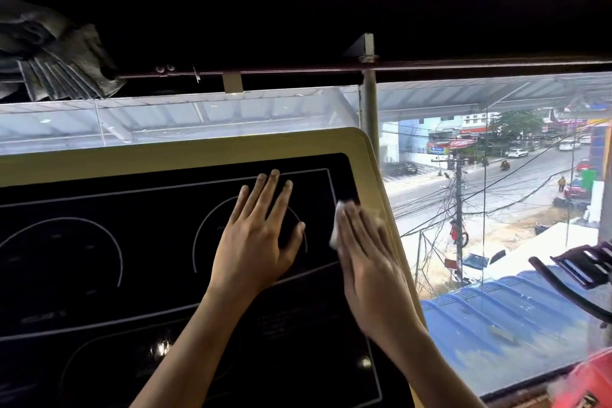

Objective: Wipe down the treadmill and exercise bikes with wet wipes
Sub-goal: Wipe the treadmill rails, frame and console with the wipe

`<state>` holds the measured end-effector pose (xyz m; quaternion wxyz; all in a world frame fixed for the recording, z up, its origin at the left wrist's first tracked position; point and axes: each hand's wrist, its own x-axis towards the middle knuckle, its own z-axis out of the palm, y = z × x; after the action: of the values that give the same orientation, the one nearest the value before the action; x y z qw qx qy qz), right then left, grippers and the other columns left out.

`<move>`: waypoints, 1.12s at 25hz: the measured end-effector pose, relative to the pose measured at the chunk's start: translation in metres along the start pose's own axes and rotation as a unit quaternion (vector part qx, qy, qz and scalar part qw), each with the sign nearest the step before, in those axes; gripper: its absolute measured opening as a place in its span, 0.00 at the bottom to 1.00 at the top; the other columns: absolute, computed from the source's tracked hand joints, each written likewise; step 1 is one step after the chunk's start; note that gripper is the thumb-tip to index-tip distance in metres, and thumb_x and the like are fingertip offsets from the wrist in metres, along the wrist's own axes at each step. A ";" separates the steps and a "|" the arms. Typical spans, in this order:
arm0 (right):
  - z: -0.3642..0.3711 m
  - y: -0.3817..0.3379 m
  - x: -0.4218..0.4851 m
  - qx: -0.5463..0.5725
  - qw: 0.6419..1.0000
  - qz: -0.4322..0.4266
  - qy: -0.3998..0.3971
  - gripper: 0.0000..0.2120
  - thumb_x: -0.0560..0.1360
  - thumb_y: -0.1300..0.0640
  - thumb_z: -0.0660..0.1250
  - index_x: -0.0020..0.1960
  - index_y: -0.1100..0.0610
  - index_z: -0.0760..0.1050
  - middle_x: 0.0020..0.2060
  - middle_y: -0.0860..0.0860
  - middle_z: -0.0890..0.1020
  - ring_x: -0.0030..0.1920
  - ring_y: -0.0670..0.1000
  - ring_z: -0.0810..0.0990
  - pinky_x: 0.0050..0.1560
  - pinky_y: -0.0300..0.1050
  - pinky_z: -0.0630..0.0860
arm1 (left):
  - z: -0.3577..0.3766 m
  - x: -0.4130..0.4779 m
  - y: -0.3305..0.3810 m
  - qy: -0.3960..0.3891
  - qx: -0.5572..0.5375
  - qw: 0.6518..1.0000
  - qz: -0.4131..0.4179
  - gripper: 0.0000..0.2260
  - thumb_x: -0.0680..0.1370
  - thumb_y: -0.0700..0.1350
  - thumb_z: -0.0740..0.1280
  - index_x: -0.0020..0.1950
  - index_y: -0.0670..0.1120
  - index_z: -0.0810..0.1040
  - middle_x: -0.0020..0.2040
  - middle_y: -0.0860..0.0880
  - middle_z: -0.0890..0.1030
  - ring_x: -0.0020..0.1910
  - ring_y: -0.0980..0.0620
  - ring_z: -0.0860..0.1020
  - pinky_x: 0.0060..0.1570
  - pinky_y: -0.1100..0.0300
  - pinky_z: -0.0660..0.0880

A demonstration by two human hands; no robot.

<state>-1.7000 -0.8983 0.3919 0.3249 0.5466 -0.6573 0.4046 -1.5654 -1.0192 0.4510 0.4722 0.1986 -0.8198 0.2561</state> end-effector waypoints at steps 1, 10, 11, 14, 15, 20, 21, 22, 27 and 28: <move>0.000 0.001 -0.017 -0.008 1.000 -0.013 -0.006 0.24 0.82 0.54 0.50 0.77 0.56 0.57 0.76 0.49 0.59 0.76 0.48 0.54 0.75 0.49 0.54 | 0.000 0.000 0.000 -0.001 0.000 1.000 0.000 0.27 0.79 0.56 0.55 0.72 0.40 0.69 0.73 0.39 0.66 0.73 0.42 0.64 0.72 0.51 0.56; 0.014 -0.035 0.082 0.002 0.998 -0.009 -0.058 0.24 0.84 0.52 0.48 0.78 0.55 0.49 0.77 0.49 0.52 0.76 0.46 0.43 0.77 0.45 0.41 | -0.025 -0.023 -0.016 -0.001 -0.009 1.000 -0.017 0.27 0.77 0.55 0.57 0.70 0.39 0.71 0.72 0.39 0.67 0.72 0.42 0.65 0.72 0.53 0.55; 0.015 -0.043 0.070 0.003 0.992 -0.085 -0.089 0.24 0.83 0.52 0.48 0.78 0.54 0.50 0.77 0.48 0.52 0.76 0.45 0.43 0.77 0.45 0.41 | -0.028 -0.029 -0.022 -0.002 -0.007 1.000 -0.020 0.27 0.77 0.55 0.57 0.70 0.39 0.71 0.73 0.39 0.67 0.72 0.41 0.65 0.72 0.53 0.55; 0.014 -0.023 0.042 -0.007 0.985 -0.141 -0.098 0.25 0.81 0.48 0.45 0.77 0.49 0.52 0.76 0.43 0.53 0.76 0.42 0.47 0.76 0.44 0.43 | -0.033 -0.046 -0.033 -0.008 -0.009 1.000 -0.027 0.27 0.78 0.55 0.57 0.70 0.39 0.71 0.73 0.39 0.67 0.72 0.41 0.65 0.72 0.53 0.55; 0.013 -0.016 0.038 -0.003 0.995 -0.077 -0.061 0.25 0.81 0.48 0.45 0.77 0.49 0.53 0.76 0.43 0.54 0.76 0.43 0.48 0.76 0.46 0.46 | -0.033 -0.051 -0.034 -0.011 -0.008 0.999 -0.030 0.27 0.78 0.55 0.57 0.71 0.40 0.70 0.73 0.39 0.66 0.72 0.41 0.64 0.72 0.53 0.55; 0.020 -0.035 -0.008 0.002 0.998 -0.061 -0.029 0.24 0.81 0.53 0.51 0.76 0.55 0.58 0.76 0.49 0.60 0.77 0.47 0.53 0.75 0.49 0.52 | -0.026 -0.062 -0.025 -0.011 -0.005 1.000 -0.026 0.26 0.78 0.54 0.57 0.71 0.39 0.70 0.73 0.38 0.66 0.73 0.42 0.63 0.72 0.50 0.55; 0.018 -0.033 -0.017 -0.004 0.997 -0.065 -0.029 0.24 0.81 0.53 0.51 0.76 0.54 0.59 0.76 0.48 0.60 0.76 0.46 0.53 0.75 0.47 0.51 | -0.026 -0.064 -0.022 -0.013 -0.006 1.000 -0.026 0.26 0.78 0.54 0.57 0.71 0.40 0.70 0.73 0.38 0.66 0.73 0.42 0.63 0.72 0.51 0.55; 0.015 -0.028 -0.022 -0.005 0.999 -0.039 -0.012 0.23 0.81 0.54 0.51 0.76 0.55 0.59 0.75 0.48 0.61 0.76 0.46 0.55 0.75 0.47 0.51 | -0.026 -0.067 -0.019 -0.018 -0.006 0.999 -0.029 0.27 0.78 0.54 0.57 0.71 0.40 0.69 0.74 0.39 0.65 0.74 0.43 0.62 0.73 0.51 0.55; 0.017 -0.048 -0.075 0.023 0.999 -0.001 -0.031 0.24 0.82 0.54 0.51 0.77 0.57 0.56 0.76 0.50 0.58 0.77 0.50 0.52 0.75 0.50 0.53 | -0.026 -0.079 -0.012 -0.039 0.006 0.998 -0.039 0.28 0.79 0.57 0.55 0.74 0.41 0.66 0.75 0.40 0.62 0.75 0.44 0.58 0.74 0.52 0.51; 0.019 -0.055 -0.086 0.024 0.998 -0.022 -0.050 0.24 0.82 0.54 0.51 0.77 0.56 0.56 0.76 0.49 0.58 0.77 0.50 0.53 0.75 0.50 0.53 | -0.025 -0.080 -0.011 -0.040 0.006 0.998 -0.039 0.28 0.79 0.57 0.55 0.74 0.41 0.65 0.76 0.40 0.61 0.75 0.44 0.58 0.75 0.52 0.51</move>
<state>-1.6293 -0.8799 0.3185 0.2877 0.5876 -0.6508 0.3852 -1.5041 -1.0062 0.3939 0.4477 0.2433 -0.8279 0.2344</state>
